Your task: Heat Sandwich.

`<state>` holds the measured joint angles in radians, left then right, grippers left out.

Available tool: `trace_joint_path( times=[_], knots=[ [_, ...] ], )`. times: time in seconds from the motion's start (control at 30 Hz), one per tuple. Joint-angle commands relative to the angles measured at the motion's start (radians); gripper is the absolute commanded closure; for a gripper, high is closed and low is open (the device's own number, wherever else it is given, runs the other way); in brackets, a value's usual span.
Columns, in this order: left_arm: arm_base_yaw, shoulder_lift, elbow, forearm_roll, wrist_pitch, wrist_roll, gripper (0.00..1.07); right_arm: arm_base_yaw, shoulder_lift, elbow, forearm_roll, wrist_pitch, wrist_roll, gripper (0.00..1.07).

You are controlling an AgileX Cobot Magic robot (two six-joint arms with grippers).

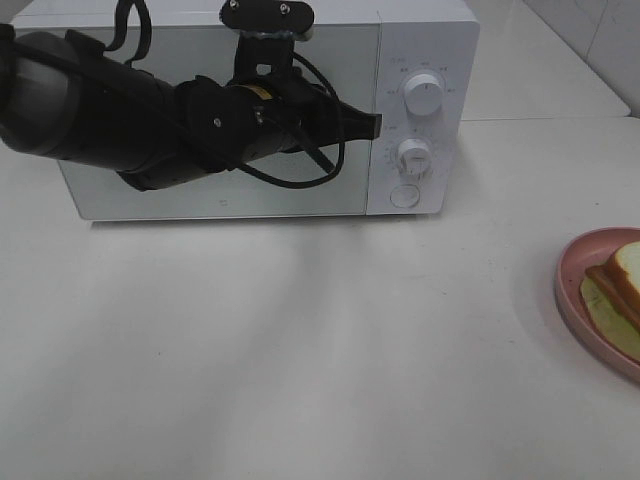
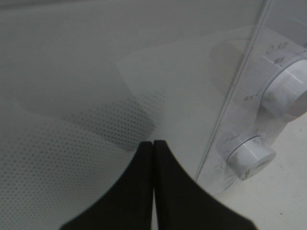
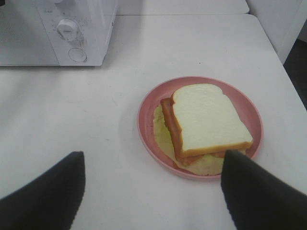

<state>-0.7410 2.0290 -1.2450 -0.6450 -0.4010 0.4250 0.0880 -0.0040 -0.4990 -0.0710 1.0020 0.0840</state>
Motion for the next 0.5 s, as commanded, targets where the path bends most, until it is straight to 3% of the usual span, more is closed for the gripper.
trace_joint_path(
  times=[0.03, 0.5],
  knots=[
    [0.026, -0.023, -0.025, -0.027, -0.058, 0.011, 1.07, -0.007, -0.027, 0.001, 0.004, -0.007, -0.009, 0.32],
    [0.026, -0.135, -0.024, 0.007, 0.342, 0.014, 1.07, -0.007, -0.027, 0.001, 0.004, -0.007, -0.009, 0.32]
  ],
)
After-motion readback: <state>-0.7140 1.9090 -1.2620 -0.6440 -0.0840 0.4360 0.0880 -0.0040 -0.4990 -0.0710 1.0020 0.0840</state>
